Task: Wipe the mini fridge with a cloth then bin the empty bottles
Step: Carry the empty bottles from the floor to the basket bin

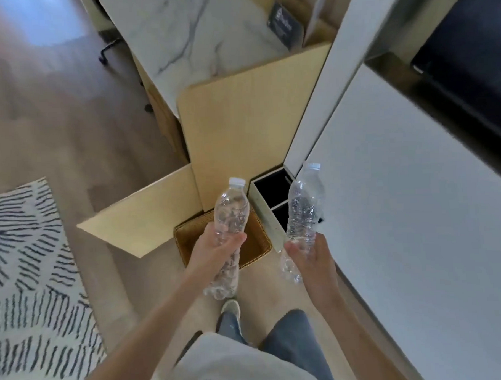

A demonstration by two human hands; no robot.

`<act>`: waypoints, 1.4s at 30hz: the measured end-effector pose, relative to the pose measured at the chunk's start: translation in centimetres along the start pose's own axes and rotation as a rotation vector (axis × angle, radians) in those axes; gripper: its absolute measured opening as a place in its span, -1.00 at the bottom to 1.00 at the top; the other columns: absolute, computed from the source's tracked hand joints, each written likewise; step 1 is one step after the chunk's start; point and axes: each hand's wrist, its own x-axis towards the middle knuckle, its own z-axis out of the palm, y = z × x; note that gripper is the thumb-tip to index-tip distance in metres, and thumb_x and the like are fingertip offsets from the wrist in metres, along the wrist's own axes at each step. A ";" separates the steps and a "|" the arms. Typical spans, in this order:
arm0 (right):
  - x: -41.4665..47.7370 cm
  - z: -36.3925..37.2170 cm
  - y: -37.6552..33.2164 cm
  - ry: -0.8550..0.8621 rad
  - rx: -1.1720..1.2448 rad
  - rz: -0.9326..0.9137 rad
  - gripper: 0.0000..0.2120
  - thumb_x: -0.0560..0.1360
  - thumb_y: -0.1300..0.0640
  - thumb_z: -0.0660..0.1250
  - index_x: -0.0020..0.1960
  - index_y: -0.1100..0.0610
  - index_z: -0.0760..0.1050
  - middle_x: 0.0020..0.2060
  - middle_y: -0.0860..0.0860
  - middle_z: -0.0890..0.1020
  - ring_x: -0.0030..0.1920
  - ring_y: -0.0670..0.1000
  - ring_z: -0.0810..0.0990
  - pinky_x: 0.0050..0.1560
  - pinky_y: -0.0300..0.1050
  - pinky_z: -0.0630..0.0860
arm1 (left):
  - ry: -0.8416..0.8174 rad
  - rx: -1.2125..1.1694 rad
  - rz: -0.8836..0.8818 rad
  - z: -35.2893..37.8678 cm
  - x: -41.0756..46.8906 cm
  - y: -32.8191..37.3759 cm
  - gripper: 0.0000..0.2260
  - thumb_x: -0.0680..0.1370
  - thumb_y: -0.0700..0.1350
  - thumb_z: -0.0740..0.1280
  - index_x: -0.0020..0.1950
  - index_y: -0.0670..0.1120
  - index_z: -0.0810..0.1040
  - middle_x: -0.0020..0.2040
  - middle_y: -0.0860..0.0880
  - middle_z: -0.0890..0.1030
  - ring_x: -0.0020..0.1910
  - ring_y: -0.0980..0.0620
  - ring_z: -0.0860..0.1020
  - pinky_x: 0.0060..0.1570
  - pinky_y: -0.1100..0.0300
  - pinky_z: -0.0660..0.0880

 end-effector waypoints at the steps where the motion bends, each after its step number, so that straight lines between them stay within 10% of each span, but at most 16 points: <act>1: 1.6 -0.1 0.0 -0.033 -0.011 0.014 -0.72 0.49 0.01 0.50 0.10 -0.06 0.46 -0.11 -0.18 0.71 -0.13 -0.15 0.69 -0.28 -0.32 0.54 | 0.020 -0.006 0.000 0.3 0.8 -0.4 -0.53 0.33 0.28 0.47 0.18 0.19 0.48 -0.01 0.10 0.66 -0.01 0.12 0.65 -0.01 0.12 0.57; 4: 6.9 0.3 0.8 -0.160 -0.098 0.028 -0.70 0.48 0.08 0.50 0.16 0.01 0.49 -0.09 -0.08 0.71 -0.12 -0.11 0.70 -0.26 -0.33 0.55 | 0.100 0.011 -0.024 1.5 3.6 -2.4 -0.55 0.35 0.27 0.44 0.15 0.11 0.51 0.00 -0.02 0.63 0.00 0.00 0.65 0.07 -0.07 0.60; 14: 27.0 6.5 16.2 -0.524 -0.328 0.069 -0.71 0.48 0.05 0.50 0.08 -0.15 0.45 -0.10 -0.25 0.65 -0.06 -0.21 0.67 -0.23 -0.44 0.52 | 0.489 -0.125 -0.401 6.7 18.7 -19.7 -0.60 0.37 0.21 0.51 0.03 0.06 0.46 -0.06 0.06 0.60 -0.11 0.15 0.59 -0.26 0.32 0.44; 19: 35.7 10.4 30.1 -0.538 -0.425 0.093 -0.70 0.46 -0.14 0.48 0.13 -0.15 0.49 -0.06 -0.22 0.65 -0.06 -0.24 0.65 -0.18 -0.38 0.55 | 0.546 -0.187 -0.509 9.6 30.6 -31.5 -0.63 0.39 0.20 0.50 0.03 0.04 0.49 -0.06 0.05 0.60 -0.13 0.13 0.60 -0.34 0.35 0.44; 25: 44.6 15.6 45.6 -0.534 -0.554 0.084 -0.54 0.48 -0.26 0.40 0.23 -0.03 0.41 0.04 -0.12 0.57 -0.04 -0.19 0.56 -0.14 -0.21 0.52 | 0.555 -0.101 -0.573 12.6 43.6 -45.5 -0.42 0.40 0.26 0.45 0.28 -0.05 0.48 0.07 0.03 0.57 0.05 0.02 0.57 0.05 0.08 0.54; 30: 49.5 19.6 55.6 -0.548 -0.569 0.070 -0.60 0.54 -0.19 0.36 0.23 0.03 0.41 0.00 -0.05 0.58 -0.05 -0.09 0.57 -0.21 -0.35 0.37 | 0.585 -0.027 -0.552 13.5 50.4 -54.4 -0.42 0.42 0.25 0.44 0.30 -0.05 0.46 -0.09 0.13 0.51 -0.15 0.16 0.49 -0.31 0.28 0.35; 42: 54.0 22.4 64.2 -0.511 -0.885 -0.018 -0.42 0.59 -0.17 0.28 0.44 0.16 0.25 0.30 0.17 0.47 0.23 0.20 0.53 0.19 0.04 0.51 | 0.639 0.006 -0.520 16.7 56.1 -60.9 -0.46 0.50 0.12 0.43 0.32 -0.19 0.41 0.15 -0.11 0.58 0.13 -0.09 0.56 -0.05 0.19 0.42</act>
